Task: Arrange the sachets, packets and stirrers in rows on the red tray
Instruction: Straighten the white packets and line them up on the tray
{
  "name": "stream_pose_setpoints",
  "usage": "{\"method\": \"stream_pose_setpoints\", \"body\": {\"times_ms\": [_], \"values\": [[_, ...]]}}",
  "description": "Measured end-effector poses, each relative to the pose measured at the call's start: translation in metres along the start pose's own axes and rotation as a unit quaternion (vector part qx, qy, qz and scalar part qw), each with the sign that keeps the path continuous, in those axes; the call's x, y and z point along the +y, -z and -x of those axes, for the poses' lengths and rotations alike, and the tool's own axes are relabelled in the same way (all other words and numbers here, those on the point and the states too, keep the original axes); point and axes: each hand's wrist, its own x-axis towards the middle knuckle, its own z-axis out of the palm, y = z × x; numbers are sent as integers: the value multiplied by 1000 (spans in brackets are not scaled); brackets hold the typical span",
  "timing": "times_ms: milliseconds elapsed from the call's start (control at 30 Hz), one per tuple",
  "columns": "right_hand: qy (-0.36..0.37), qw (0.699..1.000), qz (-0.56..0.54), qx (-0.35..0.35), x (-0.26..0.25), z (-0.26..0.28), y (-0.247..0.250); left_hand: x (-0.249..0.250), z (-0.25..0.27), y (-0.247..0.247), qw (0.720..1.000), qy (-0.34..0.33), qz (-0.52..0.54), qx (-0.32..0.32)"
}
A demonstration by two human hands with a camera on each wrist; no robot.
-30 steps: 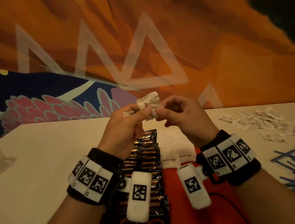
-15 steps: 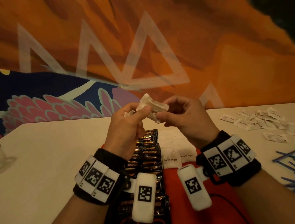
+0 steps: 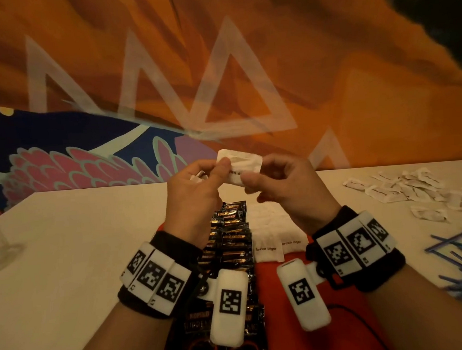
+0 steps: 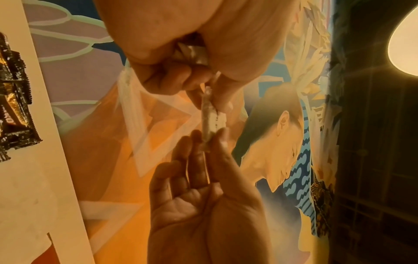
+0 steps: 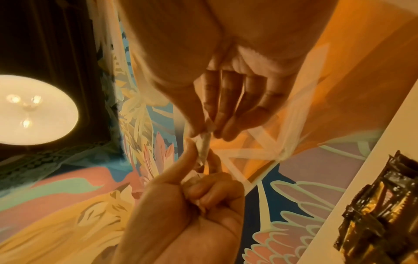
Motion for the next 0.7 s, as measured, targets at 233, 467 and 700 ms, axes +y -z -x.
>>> {"method": "stream_pose_setpoints", "body": {"times_ms": [233,467,700], "values": [[14,998,60,-20,-2,1,10,1,2,-2,995,-54,-85,2],[-91,992,72,-44,0,2,34,2,0,0,970,-115,-211,38],[-274,922,243,-126,38,4,73,13,-9,15,989,-69,-122,53]]}}
